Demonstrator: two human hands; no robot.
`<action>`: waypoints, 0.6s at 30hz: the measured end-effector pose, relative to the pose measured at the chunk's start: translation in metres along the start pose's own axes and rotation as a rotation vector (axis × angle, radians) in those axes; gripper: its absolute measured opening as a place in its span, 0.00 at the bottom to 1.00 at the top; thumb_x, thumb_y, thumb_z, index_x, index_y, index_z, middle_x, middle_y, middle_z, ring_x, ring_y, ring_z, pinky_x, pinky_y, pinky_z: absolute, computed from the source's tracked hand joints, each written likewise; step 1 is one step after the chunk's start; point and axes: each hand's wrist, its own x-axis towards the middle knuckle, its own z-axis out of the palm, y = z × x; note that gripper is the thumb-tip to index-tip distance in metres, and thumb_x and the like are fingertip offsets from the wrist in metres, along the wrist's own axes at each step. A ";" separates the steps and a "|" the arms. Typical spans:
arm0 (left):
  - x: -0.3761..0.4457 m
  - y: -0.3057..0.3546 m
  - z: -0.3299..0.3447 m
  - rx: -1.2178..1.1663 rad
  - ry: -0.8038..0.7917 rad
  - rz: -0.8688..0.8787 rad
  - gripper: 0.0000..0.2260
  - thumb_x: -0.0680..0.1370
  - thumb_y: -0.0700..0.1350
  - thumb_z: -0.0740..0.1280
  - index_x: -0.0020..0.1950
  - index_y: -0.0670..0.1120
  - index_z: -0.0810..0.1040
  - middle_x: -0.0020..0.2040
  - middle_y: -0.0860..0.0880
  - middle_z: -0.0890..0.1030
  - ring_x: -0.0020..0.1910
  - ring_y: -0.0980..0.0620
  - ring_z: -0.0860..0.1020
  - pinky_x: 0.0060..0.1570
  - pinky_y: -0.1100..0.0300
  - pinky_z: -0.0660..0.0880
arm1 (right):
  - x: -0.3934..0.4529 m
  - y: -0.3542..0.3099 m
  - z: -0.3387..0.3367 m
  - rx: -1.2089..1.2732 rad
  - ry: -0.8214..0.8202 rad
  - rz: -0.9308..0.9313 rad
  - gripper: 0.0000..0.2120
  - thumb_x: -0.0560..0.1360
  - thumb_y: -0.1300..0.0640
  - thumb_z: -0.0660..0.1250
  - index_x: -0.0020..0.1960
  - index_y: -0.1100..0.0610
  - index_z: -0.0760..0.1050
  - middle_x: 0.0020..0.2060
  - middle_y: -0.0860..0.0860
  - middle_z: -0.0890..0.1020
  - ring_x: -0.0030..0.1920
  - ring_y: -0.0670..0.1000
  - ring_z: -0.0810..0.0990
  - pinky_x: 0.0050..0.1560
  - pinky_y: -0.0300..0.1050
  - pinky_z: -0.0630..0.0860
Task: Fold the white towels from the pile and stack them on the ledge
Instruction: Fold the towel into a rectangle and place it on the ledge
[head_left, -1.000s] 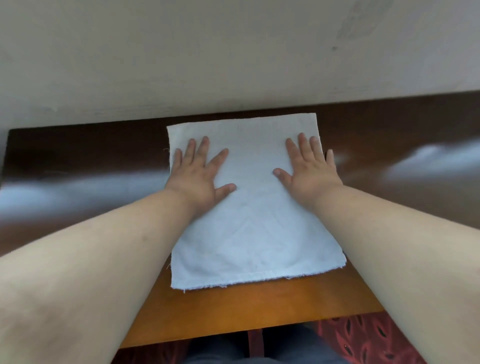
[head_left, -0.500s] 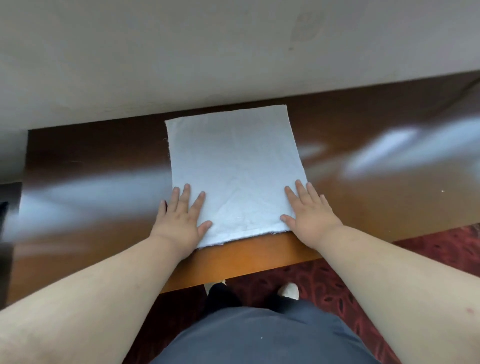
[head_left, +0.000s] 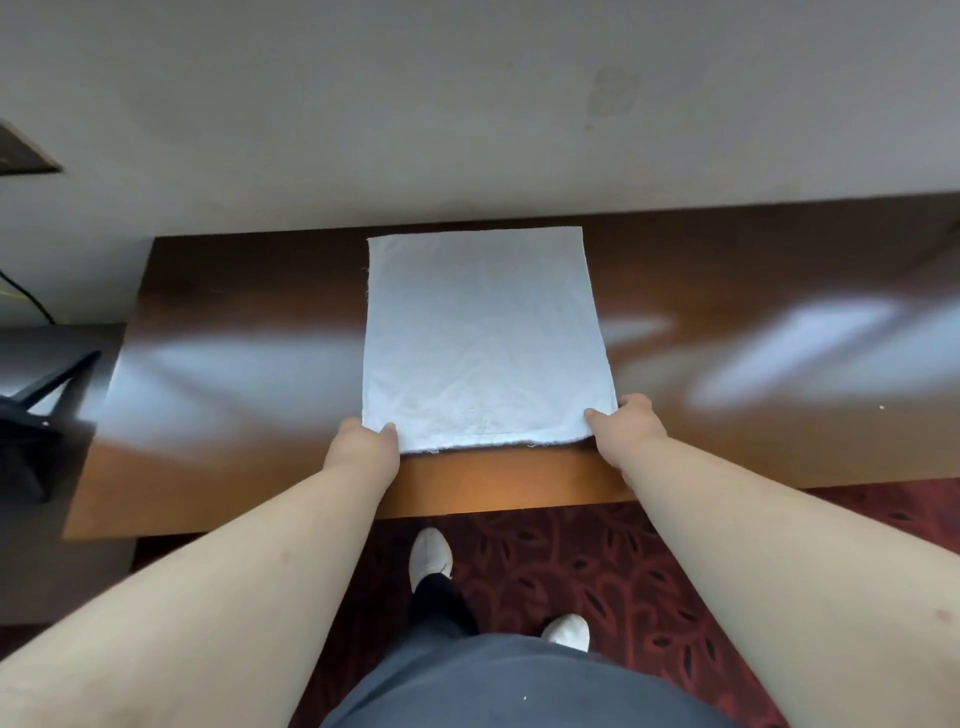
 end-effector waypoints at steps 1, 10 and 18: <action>0.003 0.000 -0.001 -0.004 0.007 -0.003 0.21 0.82 0.50 0.60 0.71 0.41 0.67 0.64 0.41 0.76 0.59 0.38 0.76 0.51 0.55 0.70 | 0.001 0.000 0.000 0.019 0.012 0.007 0.24 0.79 0.50 0.65 0.71 0.57 0.65 0.60 0.56 0.78 0.48 0.56 0.74 0.48 0.45 0.69; 0.005 -0.021 -0.020 0.294 0.096 0.350 0.11 0.83 0.47 0.58 0.64 0.58 0.65 0.48 0.46 0.77 0.40 0.47 0.77 0.39 0.54 0.72 | -0.002 0.007 -0.019 -0.394 0.010 -0.406 0.17 0.80 0.60 0.55 0.67 0.47 0.67 0.52 0.53 0.78 0.41 0.53 0.78 0.39 0.45 0.71; 0.012 -0.031 -0.047 0.588 0.014 0.595 0.16 0.76 0.48 0.71 0.64 0.55 0.76 0.59 0.52 0.75 0.58 0.50 0.76 0.58 0.58 0.72 | -0.007 0.016 -0.044 -0.679 -0.101 -0.564 0.29 0.73 0.67 0.61 0.72 0.50 0.71 0.65 0.51 0.73 0.67 0.54 0.70 0.68 0.45 0.68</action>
